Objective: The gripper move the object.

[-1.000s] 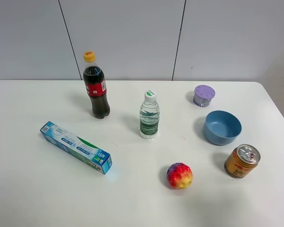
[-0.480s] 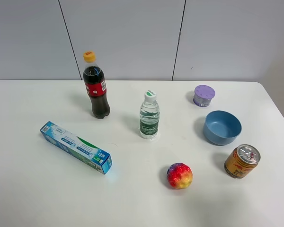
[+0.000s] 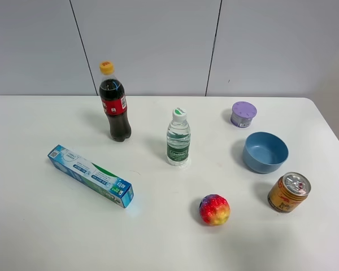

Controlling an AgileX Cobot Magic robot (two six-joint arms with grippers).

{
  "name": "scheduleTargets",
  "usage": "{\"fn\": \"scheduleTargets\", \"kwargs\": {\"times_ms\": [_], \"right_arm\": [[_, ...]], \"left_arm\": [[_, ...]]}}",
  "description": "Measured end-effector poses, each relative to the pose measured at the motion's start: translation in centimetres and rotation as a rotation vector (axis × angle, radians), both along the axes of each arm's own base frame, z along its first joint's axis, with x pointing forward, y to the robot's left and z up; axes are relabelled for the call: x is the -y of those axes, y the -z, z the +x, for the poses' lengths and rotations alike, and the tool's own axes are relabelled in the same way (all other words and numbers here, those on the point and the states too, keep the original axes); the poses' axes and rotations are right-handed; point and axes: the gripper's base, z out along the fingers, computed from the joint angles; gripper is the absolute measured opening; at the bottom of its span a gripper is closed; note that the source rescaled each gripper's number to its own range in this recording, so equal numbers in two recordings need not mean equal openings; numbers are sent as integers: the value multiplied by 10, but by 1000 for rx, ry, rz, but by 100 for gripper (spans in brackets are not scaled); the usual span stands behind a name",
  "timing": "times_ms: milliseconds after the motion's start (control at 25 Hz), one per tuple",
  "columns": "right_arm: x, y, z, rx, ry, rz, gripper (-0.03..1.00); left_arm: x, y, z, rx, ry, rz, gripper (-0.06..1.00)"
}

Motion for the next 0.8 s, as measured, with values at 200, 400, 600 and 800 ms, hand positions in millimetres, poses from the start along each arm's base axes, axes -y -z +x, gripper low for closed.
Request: {"fn": "scheduleTargets", "kwargs": {"times_ms": [200,400,600,800], "right_arm": [[0,0,0,0,0,0,100],[0,0,0,0,0,0,100],[0,0,0,0,0,0,100],[0,0,0,0,0,0,100]], "left_arm": [[0,0,0,0,0,0,100],[0,0,0,0,0,0,100],[0,0,0,0,12,0,100],[0,0,0,0,63,0,100]]}}
